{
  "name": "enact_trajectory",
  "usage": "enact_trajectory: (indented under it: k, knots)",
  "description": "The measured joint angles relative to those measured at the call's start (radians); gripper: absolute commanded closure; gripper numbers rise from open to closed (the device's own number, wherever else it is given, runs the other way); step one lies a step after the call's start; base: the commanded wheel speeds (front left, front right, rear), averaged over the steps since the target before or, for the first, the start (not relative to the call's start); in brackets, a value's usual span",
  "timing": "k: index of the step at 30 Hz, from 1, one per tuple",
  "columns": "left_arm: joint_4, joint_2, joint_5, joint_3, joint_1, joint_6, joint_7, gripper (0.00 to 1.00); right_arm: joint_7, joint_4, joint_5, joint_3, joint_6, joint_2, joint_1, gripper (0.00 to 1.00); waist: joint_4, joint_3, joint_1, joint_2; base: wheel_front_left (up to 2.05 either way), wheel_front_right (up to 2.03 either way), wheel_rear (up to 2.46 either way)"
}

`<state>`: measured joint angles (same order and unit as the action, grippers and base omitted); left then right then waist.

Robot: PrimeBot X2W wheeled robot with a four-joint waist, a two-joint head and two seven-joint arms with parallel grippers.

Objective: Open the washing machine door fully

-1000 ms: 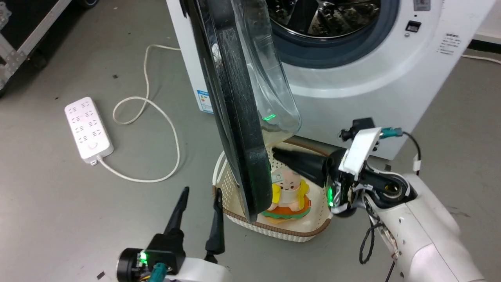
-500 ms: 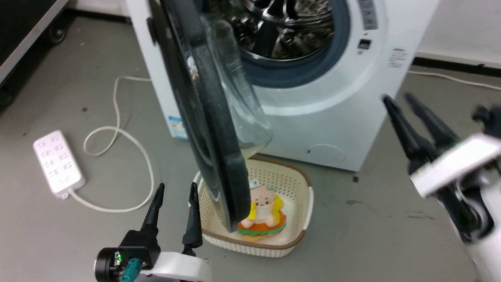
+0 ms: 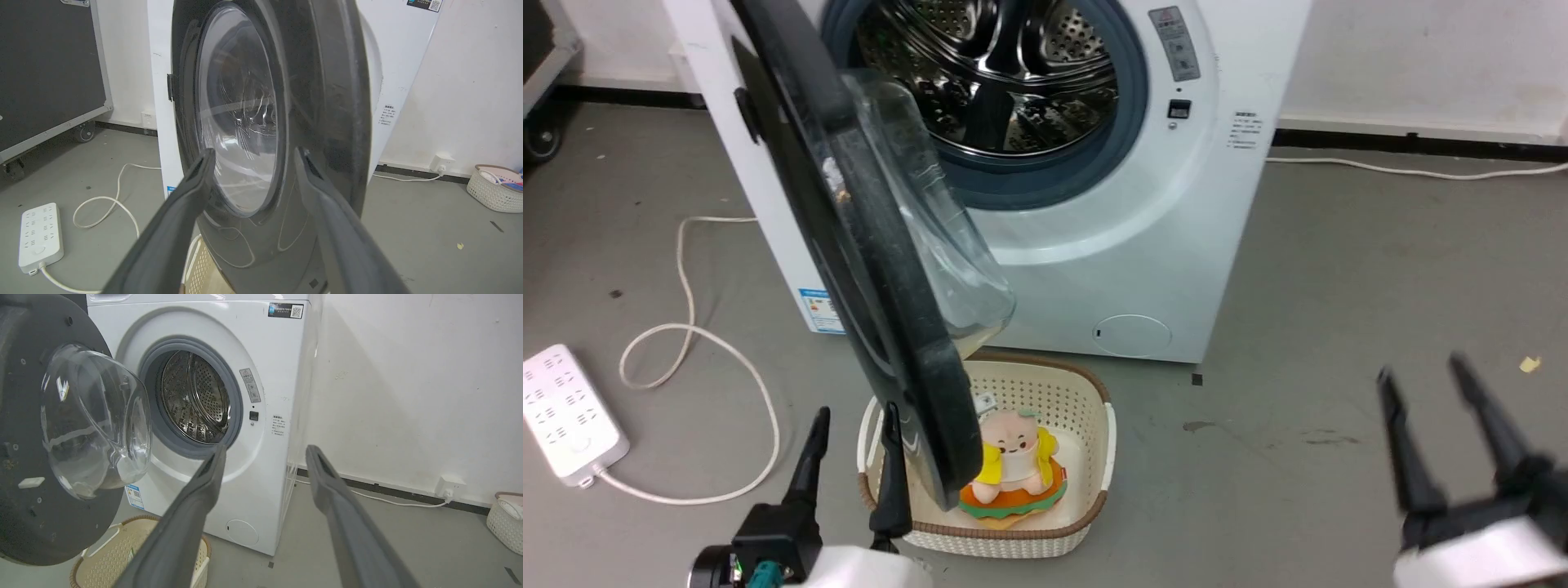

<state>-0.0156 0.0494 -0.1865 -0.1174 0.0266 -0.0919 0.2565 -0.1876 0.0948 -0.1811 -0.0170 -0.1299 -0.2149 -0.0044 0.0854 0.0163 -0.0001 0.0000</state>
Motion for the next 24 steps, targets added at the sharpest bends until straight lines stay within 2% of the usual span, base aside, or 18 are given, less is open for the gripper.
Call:
enact_trajectory:
  k: [3, 6, 12, 20, 21, 22, 23, 24]
  knots:
    - [-0.007, 0.000, 0.003, -0.001, 0.014, 0.008, 0.000, 0.00, -0.004, 0.009, 0.069, -0.034, 0.000, 0.081, 0.076, 0.00, -0.014, 0.000, 0.0000, 0.0000, 0.00, 0.00, 0.00]
    - [-0.022, 0.000, 0.009, 0.000, 0.022, 0.010, 0.000, 0.00, -0.008, 0.001, 0.113, -0.040, 0.000, 0.119, 0.120, 0.00, -0.025, -0.002, 0.0001, 0.0001, 0.00, 0.00, 0.00]
    - [-0.062, 0.000, 0.020, -0.010, 0.037, 0.012, 0.000, 0.00, -0.017, -0.050, 0.155, -0.061, 0.000, 0.145, 0.144, 0.00, -0.030, -0.014, 0.0001, 0.0000, 0.00, 0.00, 0.00]
    - [-0.081, 0.000, 0.027, -0.017, 0.036, 0.007, 0.000, 0.00, -0.018, -0.063, 0.155, -0.069, 0.000, 0.154, 0.143, 0.00, -0.032, -0.019, 0.0002, 0.0000, 0.00, 0.00, 0.00]
    - [-0.078, -0.001, 0.027, -0.016, 0.036, 0.006, 0.000, 0.06, -0.019, -0.065, 0.155, -0.069, 0.000, 0.154, 0.143, 0.00, -0.032, -0.019, 0.0002, 0.0000, 0.00, 0.00, 0.00]
    - [-0.076, 0.000, 0.027, -0.015, 0.036, 0.006, 0.000, 0.62, -0.020, -0.067, 0.155, -0.070, 0.000, 0.154, 0.142, 0.00, -0.031, -0.019, 0.0001, 0.0000, 0.00, 0.00, 0.00]
    - [-0.074, 0.000, 0.027, -0.014, 0.036, 0.006, 0.000, 1.00, -0.023, -0.068, 0.154, -0.071, 0.000, 0.155, 0.142, 0.00, -0.032, -0.018, 0.0001, 0.0000, 0.00, 0.00, 0.00]
    - [-0.072, 0.000, 0.027, -0.013, 0.036, 0.006, 0.000, 1.00, -0.026, -0.069, 0.153, -0.071, 0.000, 0.155, 0.141, 0.00, -0.032, -0.018, 0.0002, 0.0000, 0.00, 0.00, 0.00]
